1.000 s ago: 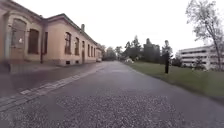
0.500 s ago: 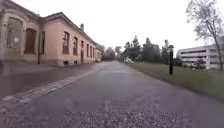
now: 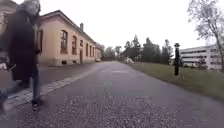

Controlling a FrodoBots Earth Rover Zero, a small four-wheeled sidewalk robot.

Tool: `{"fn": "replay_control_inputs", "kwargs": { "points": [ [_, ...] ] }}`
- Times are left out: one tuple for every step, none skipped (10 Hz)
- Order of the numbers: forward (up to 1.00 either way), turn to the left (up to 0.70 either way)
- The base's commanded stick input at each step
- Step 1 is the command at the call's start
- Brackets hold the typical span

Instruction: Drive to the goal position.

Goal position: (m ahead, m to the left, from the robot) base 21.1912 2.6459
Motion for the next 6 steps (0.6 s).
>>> {"fn": "replay_control_inputs", "kwargs": {
  "points": [
    [1.00, 0.00],
    [1.00, 0.00],
    [1.00, 0.00],
    [1.00, 0.00],
    [1.00, 0.00],
    [1.00, 0.00]
  ]
}}
